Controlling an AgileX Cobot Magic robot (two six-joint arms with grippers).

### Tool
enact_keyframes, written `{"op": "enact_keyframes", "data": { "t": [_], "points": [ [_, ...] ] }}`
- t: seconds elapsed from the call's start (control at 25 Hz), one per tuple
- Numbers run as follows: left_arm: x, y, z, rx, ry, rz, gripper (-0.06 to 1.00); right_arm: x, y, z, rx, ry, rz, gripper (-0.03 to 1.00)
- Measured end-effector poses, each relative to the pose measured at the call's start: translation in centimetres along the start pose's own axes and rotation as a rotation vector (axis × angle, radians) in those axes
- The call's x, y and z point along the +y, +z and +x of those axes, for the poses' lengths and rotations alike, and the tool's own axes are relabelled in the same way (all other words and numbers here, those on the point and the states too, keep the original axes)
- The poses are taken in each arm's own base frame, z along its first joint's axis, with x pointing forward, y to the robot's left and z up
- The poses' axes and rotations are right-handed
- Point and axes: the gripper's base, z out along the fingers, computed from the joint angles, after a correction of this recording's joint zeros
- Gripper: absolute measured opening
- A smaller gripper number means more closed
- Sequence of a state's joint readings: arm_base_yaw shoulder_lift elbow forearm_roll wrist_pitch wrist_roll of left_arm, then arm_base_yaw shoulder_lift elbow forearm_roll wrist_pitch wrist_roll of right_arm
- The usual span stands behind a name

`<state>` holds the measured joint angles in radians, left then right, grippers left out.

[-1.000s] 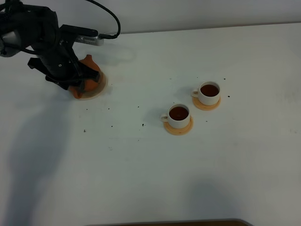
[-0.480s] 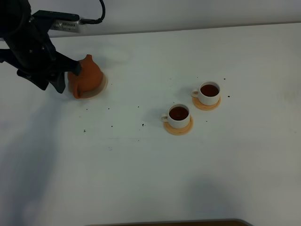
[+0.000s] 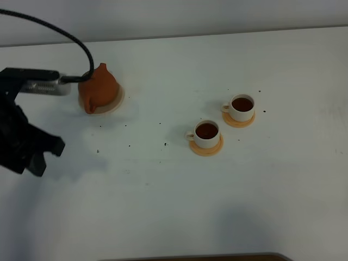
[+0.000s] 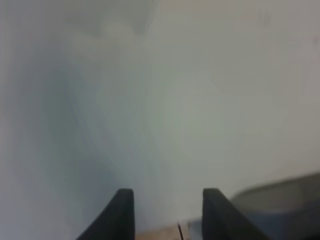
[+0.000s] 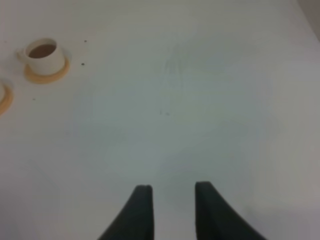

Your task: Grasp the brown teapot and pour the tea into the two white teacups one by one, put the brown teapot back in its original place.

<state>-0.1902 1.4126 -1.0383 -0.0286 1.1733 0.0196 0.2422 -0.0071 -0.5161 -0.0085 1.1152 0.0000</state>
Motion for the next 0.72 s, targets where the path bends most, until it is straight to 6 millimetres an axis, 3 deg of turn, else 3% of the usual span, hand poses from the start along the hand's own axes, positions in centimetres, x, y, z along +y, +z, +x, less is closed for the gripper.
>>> {"op": "enact_keyframes", "data": {
  "t": [0.28,0.72],
  "points": [
    [0.1,2.2,8.3,-0.018,-0.036,0.001,0.36,0.0,0.0,0.0,0.0,0.0,0.0,0.24],
    [0.4,3.9,15.5,-0.28,-0.042,-0.009,0.36,0.0,0.0,0.0,0.0,0.0,0.0,0.24]
  ]
}}
